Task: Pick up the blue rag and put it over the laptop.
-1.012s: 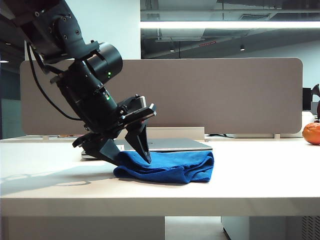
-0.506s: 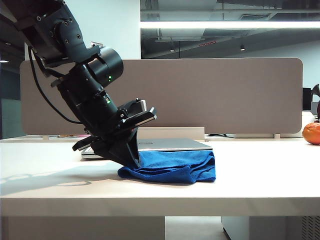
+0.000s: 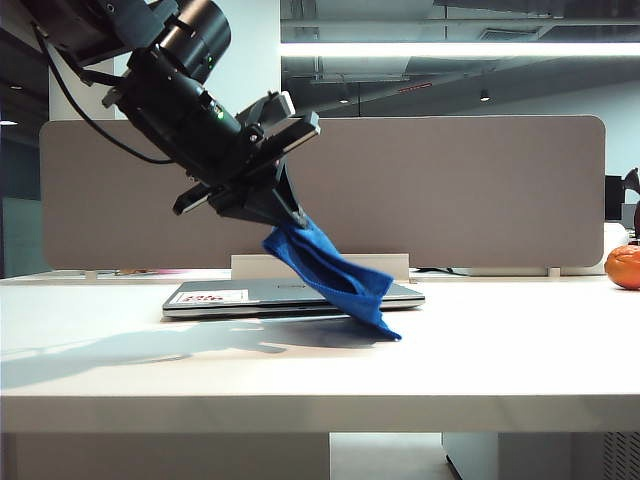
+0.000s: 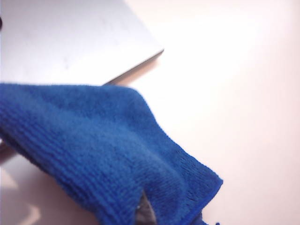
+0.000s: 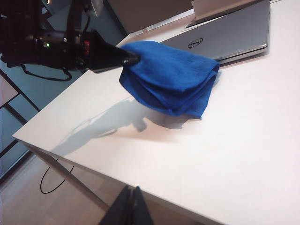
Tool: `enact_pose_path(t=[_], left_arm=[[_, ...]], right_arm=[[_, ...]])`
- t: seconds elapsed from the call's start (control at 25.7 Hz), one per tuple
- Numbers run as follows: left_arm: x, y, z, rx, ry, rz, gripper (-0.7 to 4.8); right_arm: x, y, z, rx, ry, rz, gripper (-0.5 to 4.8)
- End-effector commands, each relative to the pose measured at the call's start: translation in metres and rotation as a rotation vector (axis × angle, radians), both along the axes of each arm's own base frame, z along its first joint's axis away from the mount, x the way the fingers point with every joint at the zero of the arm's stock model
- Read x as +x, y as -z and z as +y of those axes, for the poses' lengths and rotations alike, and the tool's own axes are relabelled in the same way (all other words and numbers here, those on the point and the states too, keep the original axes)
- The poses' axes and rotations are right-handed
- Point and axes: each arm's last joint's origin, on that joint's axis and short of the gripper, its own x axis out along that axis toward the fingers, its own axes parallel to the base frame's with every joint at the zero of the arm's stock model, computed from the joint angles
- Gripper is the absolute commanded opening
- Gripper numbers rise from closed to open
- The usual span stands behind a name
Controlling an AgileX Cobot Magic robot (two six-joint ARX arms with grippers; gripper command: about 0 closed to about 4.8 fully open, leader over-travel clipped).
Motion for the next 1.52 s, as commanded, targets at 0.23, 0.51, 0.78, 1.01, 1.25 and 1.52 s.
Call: enact_pose_path(t=[0.23,0.51,0.78,1.01,1.25,1.52], left_arm=[[0.012,-0.03,-0.004,0.02,-0.024,-0.19,-0.06],[0.032,-0.069,0.006,0.012,-0.191,-0.409,-0.06],[0.077,-0.055,0.009,0.014,-0.242,-0.455,-0.06],[0.115,-0.022,0.003,0.064,-0.25,-0.372,-0.06],[0.126,0.008,0.012,0.155,-0.252,-0.207,-0.06],[0.13,0.025,0.037,0.188,-0.288,-0.066,-0.06]], right_arm=[[0.0,0.0,0.0,-0.001,0.002,-0.012,0.23],[0.0,0.0,0.0,-0.001,0.003,-0.012,0.23],[0.0,0.0,0.0,-0.005,0.004,-0.013,0.23],[0.0,0.0,0.0,-0.006,0.004,-0.014,0.23],[0.0,0.0,0.0,-0.007,0.007,-0.014,0.23],[0.001,0.0,-0.001,-0.008,0.022,-0.013,0.23]])
